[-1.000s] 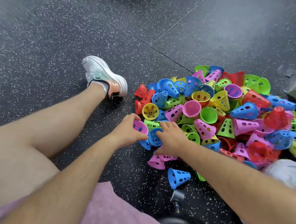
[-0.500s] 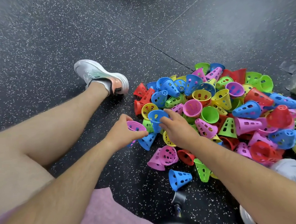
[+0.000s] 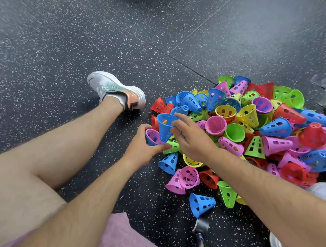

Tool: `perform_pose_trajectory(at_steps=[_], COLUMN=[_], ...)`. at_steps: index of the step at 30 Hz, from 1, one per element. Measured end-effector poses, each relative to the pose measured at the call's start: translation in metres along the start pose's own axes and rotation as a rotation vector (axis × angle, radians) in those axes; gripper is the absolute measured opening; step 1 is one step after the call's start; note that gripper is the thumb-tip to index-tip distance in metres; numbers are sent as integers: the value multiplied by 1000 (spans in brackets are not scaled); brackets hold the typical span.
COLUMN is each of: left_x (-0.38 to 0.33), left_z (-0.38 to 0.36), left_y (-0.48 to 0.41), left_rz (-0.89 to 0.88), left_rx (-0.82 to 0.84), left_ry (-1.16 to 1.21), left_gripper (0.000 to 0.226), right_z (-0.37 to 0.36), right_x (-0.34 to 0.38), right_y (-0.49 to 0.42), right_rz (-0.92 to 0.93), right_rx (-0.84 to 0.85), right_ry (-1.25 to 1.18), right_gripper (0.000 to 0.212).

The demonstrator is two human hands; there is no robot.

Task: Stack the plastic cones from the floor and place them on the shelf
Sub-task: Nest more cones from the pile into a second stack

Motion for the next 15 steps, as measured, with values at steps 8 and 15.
perform_pose_trajectory(at_steps=[8,15], left_x=[-11,6], left_z=[-5,-9], left_y=[-1,5], left_rz=[-38,4], left_rx=[29,112], left_ry=[154,30], left_gripper=[68,84], right_z=[-18,-37], right_x=[11,-11], right_y=[13,25], right_rz=[-64,-144], right_rx=[108,221], right_ry=[-82,-82], right_gripper=[38,50])
Point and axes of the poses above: each hand's wrist, its own y-axis away from the middle knuckle, its own z-axis out of the back of the hand, x = y × z, the point moved 10 cm from there along -y, towards the middle knuckle, and after that the axes turned 14 degrees about -x, right-handed, at the moved point
